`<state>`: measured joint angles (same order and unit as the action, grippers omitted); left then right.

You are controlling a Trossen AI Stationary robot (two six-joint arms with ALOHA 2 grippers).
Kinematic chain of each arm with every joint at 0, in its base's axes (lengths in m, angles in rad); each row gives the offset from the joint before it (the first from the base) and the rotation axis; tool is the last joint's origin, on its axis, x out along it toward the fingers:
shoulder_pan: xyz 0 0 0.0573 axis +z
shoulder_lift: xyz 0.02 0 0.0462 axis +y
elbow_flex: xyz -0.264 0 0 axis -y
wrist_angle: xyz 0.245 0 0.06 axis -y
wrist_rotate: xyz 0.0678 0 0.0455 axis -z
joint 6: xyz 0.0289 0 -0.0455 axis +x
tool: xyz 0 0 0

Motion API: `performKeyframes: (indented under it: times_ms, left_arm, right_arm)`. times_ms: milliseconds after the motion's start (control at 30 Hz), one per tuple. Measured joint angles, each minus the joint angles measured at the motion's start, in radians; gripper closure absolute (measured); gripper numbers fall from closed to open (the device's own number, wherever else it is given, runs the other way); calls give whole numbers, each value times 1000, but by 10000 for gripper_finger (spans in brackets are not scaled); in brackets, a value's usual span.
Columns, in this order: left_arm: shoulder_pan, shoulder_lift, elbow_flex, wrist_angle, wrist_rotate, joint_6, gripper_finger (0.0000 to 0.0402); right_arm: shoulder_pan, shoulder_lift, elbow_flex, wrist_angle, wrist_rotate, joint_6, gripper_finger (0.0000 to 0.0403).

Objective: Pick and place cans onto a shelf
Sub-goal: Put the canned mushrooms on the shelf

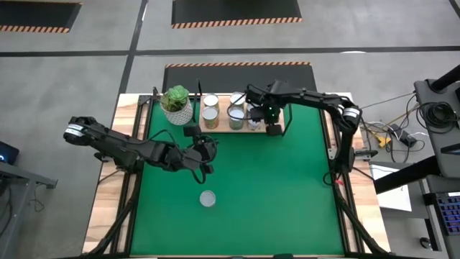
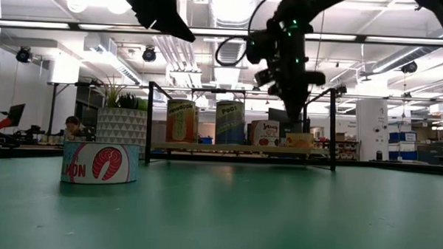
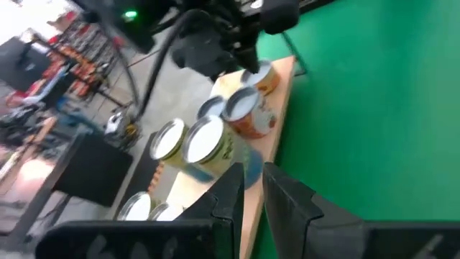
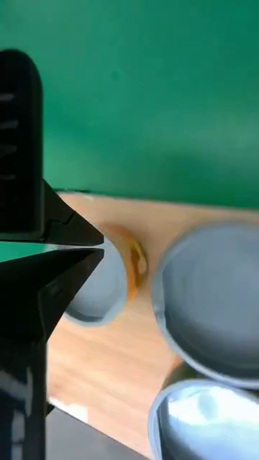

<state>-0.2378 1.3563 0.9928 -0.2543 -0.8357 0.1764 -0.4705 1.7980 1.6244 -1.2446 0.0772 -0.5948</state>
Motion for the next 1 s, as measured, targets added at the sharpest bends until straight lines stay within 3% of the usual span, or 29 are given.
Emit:
performKeyframes:
  times_ms: [400, 1000]
  left_arm:
    - [-17, -2, 0, -13, -32, -6, 365]
    - [-45, -57, 0, -89, -29, -65, 365]
  right_arm:
    - [-2, -46, -157, 144, 137, 2, 394]
    - [-3, -46, -173, 210, 159, 0, 394]
